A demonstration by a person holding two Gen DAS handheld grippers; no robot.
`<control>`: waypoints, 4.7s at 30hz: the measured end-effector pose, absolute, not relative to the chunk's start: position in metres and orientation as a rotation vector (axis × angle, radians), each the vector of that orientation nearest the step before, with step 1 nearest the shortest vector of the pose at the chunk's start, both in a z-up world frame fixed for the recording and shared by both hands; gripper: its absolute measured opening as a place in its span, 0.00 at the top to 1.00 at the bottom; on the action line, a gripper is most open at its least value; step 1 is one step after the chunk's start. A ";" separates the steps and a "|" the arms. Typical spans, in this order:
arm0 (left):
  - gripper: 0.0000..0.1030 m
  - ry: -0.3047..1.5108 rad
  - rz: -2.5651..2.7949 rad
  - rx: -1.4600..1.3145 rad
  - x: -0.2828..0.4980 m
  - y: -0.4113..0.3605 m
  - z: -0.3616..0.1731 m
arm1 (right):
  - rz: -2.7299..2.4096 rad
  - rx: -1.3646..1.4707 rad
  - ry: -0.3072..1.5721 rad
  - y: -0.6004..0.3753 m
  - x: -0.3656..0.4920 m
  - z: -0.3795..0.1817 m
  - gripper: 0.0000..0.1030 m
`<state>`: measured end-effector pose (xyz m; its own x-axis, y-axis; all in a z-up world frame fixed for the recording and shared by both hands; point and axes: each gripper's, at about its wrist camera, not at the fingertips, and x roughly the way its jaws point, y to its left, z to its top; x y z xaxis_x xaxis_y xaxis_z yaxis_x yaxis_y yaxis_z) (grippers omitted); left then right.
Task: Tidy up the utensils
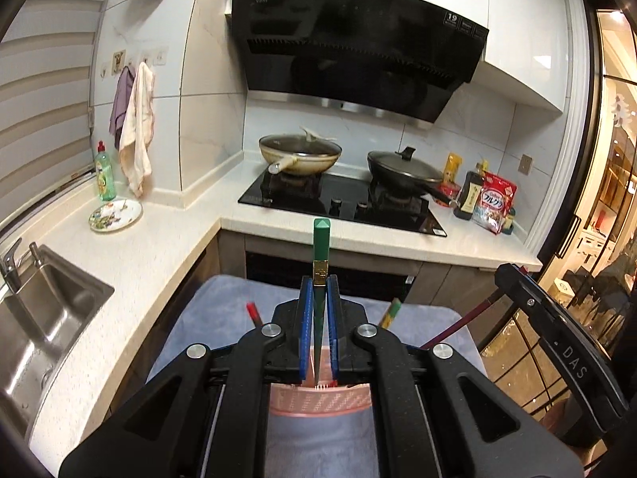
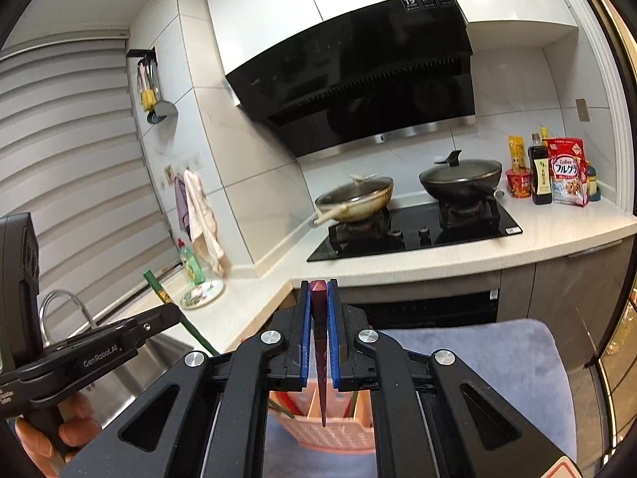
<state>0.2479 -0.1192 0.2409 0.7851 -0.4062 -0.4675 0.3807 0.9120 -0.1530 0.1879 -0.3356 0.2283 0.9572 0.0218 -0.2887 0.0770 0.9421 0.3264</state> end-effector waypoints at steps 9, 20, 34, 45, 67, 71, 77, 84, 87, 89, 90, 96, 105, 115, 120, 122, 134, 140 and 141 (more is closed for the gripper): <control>0.93 0.553 -0.406 -0.037 0.278 -0.125 0.215 | -0.031 0.355 0.380 -0.340 0.231 0.202 0.93; 0.76 0.593 -0.385 -0.039 0.300 -0.128 0.174 | -0.026 0.376 0.507 -0.331 0.261 0.143 0.77; 0.53 0.560 -0.311 0.010 0.272 -0.118 0.177 | -0.038 0.333 0.468 -0.322 0.228 0.159 0.53; 0.44 0.541 -0.265 0.074 0.231 -0.114 0.173 | -0.088 0.237 0.494 -0.299 0.180 0.157 0.46; 0.41 0.584 -0.240 0.097 0.182 -0.101 0.141 | -0.137 0.162 0.544 -0.278 0.122 0.131 0.46; 0.39 0.595 -0.232 0.105 0.178 -0.099 0.132 | -0.139 0.153 0.560 -0.275 0.117 0.122 0.46; 0.38 0.613 -0.212 0.119 0.172 -0.095 0.117 | -0.141 0.149 0.590 -0.272 0.110 0.109 0.41; 0.35 0.640 -0.190 0.139 0.168 -0.093 0.099 | -0.142 0.170 0.620 -0.277 0.103 0.095 0.37; 0.28 0.647 -0.178 0.146 0.167 -0.092 0.092 | -0.150 0.177 0.628 -0.280 0.101 0.090 0.31; 0.27 0.650 -0.175 0.152 0.166 -0.092 0.090 | -0.156 0.178 0.631 -0.280 0.100 0.086 0.30; 0.26 0.652 -0.174 0.153 0.166 -0.092 0.089 | -0.160 0.173 0.636 -0.279 0.100 0.084 0.30; 0.18 0.667 -0.158 0.163 0.165 -0.091 0.079 | -0.155 0.146 0.670 -0.274 0.099 0.071 0.26; 0.12 0.695 -0.147 0.177 0.161 -0.092 0.064 | -0.145 0.128 0.703 -0.269 0.098 0.059 0.19; 0.07 0.714 -0.147 0.191 0.159 -0.092 0.051 | -0.150 0.120 0.722 -0.269 0.099 0.050 0.06; 0.07 0.730 -0.140 0.184 0.161 -0.090 0.047 | -0.156 0.125 0.724 -0.270 0.099 0.045 0.06; 0.07 0.737 -0.138 0.186 0.162 -0.090 0.044 | -0.157 0.133 0.723 -0.272 0.098 0.044 0.06; 0.07 0.764 -0.138 0.199 0.163 -0.095 0.033 | -0.168 0.156 0.733 -0.276 0.101 0.037 0.06; 0.07 0.771 -0.135 0.190 0.165 -0.094 0.032 | -0.170 0.156 0.746 -0.276 0.102 0.033 0.06; 0.07 0.772 -0.136 0.189 0.165 -0.094 0.031 | -0.169 0.156 0.749 -0.276 0.102 0.032 0.06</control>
<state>0.1652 -0.0937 0.0314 0.7092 -0.0524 -0.7030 0.1905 0.9744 0.1195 0.1025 -0.2763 0.0321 0.7200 -0.0967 -0.6872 0.2081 0.9748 0.0808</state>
